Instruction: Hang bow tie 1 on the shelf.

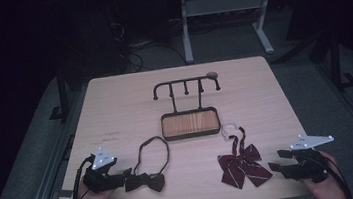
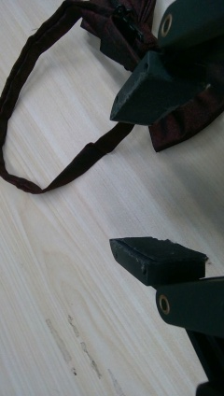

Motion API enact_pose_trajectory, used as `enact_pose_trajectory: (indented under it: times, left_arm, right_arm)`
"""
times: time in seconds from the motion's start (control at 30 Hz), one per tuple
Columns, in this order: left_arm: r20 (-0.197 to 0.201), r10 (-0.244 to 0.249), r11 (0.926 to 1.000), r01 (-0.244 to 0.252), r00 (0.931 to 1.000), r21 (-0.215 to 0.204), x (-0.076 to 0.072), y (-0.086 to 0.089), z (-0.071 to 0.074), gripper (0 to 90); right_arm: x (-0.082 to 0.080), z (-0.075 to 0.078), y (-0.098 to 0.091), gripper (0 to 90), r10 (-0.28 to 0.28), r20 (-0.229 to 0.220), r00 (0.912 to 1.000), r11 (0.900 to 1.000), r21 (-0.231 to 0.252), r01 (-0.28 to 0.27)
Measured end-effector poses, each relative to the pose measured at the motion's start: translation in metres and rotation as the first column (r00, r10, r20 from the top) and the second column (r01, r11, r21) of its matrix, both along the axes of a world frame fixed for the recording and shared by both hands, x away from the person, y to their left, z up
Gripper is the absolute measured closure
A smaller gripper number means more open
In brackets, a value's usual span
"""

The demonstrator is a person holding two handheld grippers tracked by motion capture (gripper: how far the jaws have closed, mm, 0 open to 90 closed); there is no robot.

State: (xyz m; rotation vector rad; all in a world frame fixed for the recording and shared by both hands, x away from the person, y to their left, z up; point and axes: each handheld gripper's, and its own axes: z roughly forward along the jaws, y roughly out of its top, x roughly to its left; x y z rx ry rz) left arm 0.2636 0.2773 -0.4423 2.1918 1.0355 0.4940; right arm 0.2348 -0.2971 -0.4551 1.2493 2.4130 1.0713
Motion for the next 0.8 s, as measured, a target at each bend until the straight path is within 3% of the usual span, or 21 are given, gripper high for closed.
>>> enact_pose_trajectory:
  times: [0.53, 0.8]
  left_arm:
    - [0.009, -0.014, 0.9999, 0.014, 0.9999, 0.002, 0.002, 0.0, -0.001, 31.4]
    - [0.013, -0.021, 0.9998, 0.021, 0.9997, 0.0, 0.003, 0.0, -0.001, 30.7]
  right_arm:
    - [0.001, 0.006, 0.014, 38.1, 0.026, 0.0, 0.9997, 0.9993, -0.028, -0.026]
    - [0.01, 0.019, 0.024, 40.5, 0.068, -0.013, 0.9976, 0.996, -0.056, -0.069]
